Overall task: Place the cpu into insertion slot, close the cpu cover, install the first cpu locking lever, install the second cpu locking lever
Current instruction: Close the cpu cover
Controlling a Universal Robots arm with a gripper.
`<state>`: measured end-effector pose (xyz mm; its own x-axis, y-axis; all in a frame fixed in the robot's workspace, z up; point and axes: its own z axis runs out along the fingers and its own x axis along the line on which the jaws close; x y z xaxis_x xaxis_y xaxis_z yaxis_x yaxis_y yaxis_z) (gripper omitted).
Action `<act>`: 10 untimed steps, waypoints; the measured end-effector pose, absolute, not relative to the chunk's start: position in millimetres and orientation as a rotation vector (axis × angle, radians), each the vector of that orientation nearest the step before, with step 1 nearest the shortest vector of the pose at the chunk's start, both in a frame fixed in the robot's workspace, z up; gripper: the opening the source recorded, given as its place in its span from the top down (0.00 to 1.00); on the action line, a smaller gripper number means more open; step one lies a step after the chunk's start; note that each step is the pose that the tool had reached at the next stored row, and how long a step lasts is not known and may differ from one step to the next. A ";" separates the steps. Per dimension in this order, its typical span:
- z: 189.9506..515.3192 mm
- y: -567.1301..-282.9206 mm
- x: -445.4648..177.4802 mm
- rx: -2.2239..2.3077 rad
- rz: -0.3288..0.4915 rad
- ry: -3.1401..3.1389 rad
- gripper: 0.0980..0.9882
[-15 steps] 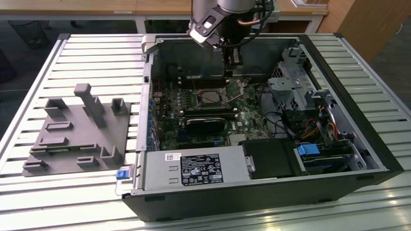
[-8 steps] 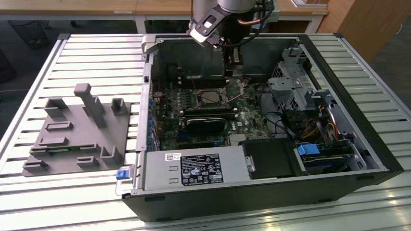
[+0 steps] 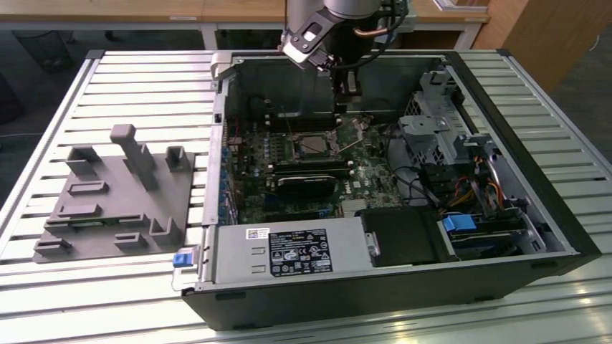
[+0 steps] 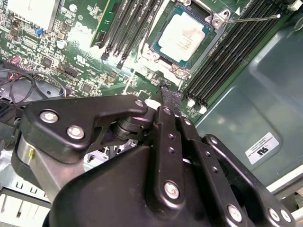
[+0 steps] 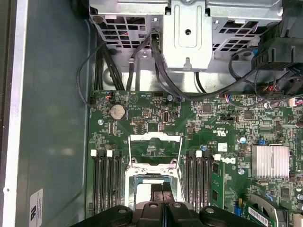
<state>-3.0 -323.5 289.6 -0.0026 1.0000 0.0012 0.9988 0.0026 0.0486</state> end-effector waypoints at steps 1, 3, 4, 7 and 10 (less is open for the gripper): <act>289.5 -323.5 -2.9 2.195 0.055 2.200 0.99; 288.2 -322.4 3.2 2.195 0.053 2.201 0.99; 287.6 -322.4 4.4 2.196 0.053 2.202 0.99; 285.4 -322.4 7.0 2.196 0.054 2.202 0.99; 282.9 -322.4 8.0 2.196 0.054 2.203 0.99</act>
